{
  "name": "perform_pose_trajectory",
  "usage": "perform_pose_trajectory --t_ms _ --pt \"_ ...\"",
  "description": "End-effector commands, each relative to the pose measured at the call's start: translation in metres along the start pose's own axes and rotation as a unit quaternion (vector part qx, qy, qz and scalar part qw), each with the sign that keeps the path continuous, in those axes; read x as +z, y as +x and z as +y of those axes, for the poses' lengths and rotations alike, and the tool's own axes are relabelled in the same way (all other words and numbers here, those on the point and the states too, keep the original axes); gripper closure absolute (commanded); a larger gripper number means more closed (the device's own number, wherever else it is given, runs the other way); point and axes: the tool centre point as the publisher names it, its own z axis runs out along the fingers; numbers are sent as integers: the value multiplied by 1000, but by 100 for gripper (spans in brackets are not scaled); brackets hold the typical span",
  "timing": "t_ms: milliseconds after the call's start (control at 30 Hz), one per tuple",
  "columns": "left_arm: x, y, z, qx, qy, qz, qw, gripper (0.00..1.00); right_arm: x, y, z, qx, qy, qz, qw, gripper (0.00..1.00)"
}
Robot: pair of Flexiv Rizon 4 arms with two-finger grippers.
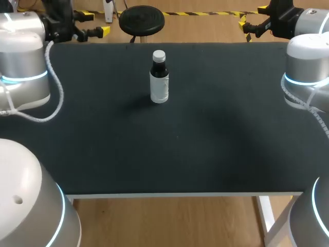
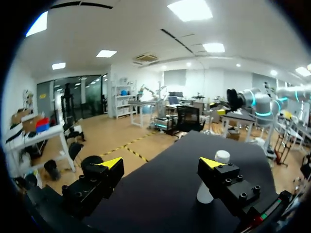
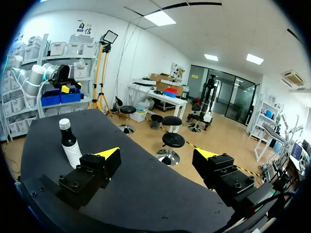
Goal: Unscrew the bottle cap
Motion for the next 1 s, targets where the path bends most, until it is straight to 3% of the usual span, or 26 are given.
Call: perform_pose_trajectory --t_ms 33,133,400,1000 --pt "-1 -2 12 56 31 60 996 0 0 -1 0 0 0 0 1000 0" --pt "5 4 18 110 7 76 991 0 0 -1 0 0 0 0 1000 0" --pt "10 22 29 139 12 136 981 0 0 -1 0 0 0 0 1000 0" --pt "14 27 35 143 5 134 981 0 0 -1 0 0 0 0 1000 0"
